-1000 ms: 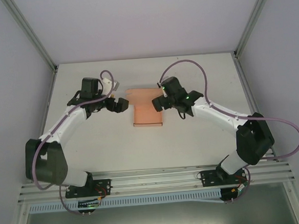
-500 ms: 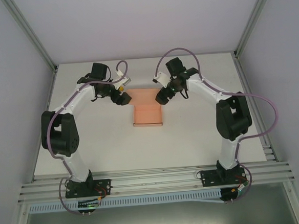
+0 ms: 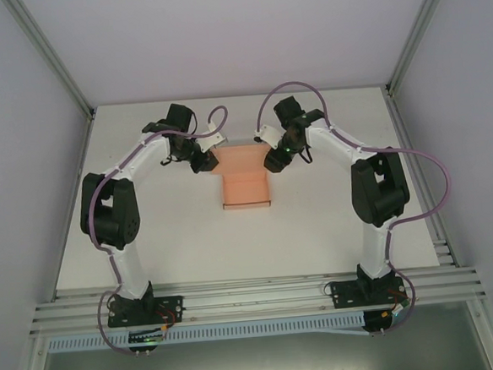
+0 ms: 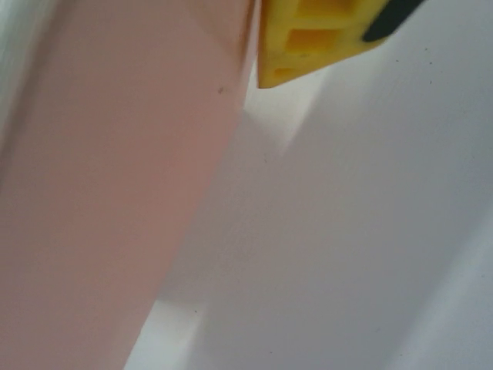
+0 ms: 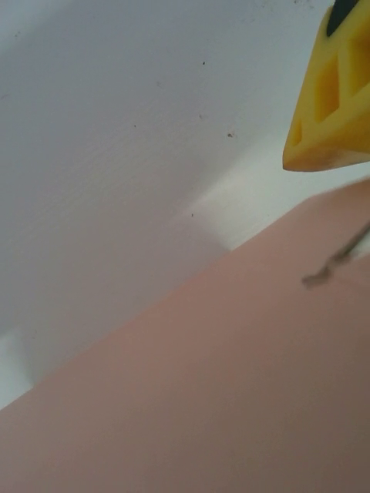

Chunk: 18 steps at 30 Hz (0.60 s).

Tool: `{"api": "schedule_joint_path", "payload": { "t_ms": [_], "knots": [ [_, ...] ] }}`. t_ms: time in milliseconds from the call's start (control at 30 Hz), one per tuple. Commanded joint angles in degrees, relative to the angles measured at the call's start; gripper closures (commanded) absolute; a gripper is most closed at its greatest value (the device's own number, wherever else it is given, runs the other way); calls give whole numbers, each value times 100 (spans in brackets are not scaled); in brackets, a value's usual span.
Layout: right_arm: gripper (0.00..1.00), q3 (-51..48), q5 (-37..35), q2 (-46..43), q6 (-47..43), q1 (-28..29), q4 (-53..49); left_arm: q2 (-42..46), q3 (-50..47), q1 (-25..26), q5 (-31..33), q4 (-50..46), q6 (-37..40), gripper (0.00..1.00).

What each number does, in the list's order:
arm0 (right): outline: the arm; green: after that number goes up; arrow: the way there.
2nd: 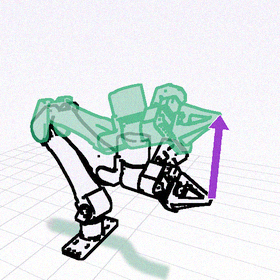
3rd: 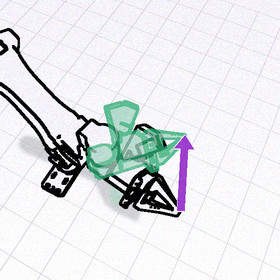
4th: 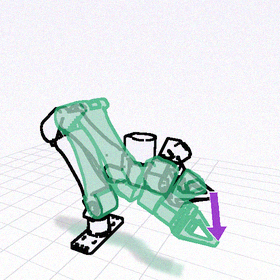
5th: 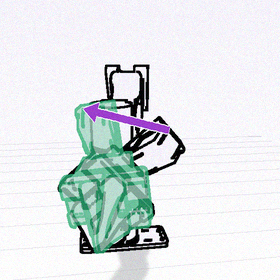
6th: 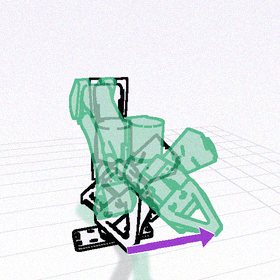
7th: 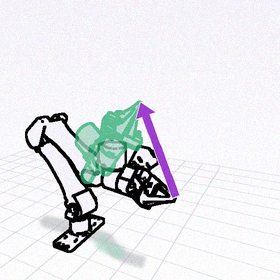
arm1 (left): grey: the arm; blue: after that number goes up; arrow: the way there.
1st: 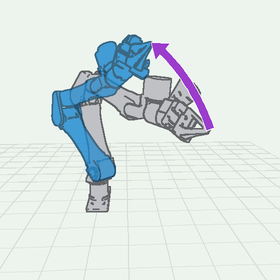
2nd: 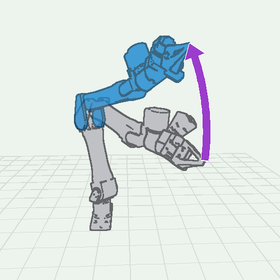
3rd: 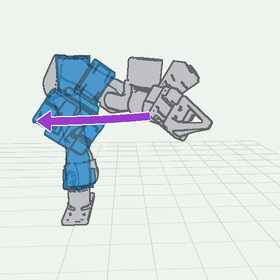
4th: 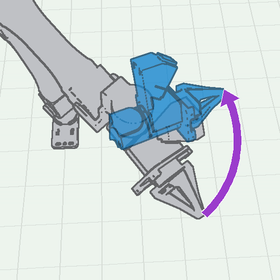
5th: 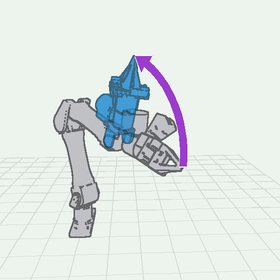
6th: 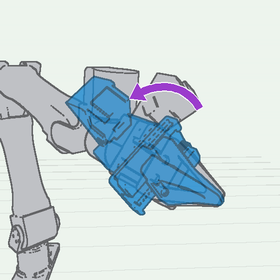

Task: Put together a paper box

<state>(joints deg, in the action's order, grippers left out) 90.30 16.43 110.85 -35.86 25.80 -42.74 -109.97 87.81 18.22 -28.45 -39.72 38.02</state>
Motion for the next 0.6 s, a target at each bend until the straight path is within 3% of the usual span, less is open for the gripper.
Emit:
{"api": "schedule_joint_path", "payload": {
  "t_ms": [0, 67, 200, 433, 567],
  "knots": [
    [53, 217, -22, -182, -18, -9, -114, 209, 146, 108, -25, -103, 117, 91],
    [55, 266, 25, -200, -82, -14, -195, 242, 129, 147, 43, -89, 137, 98],
    [59, 329, -72, -229, -132, -13, -317, 270, 99, 188, 201, -52, 111, 100],
    [85, 329, -161, -354, -128, -14, -522, 322, 56, 226, 423, 87, -47, 100],
    [100, 362, -301, -376, 391, 47, -439, 362, 61, 283, 691, 378, -572, 100]
  ]
}}
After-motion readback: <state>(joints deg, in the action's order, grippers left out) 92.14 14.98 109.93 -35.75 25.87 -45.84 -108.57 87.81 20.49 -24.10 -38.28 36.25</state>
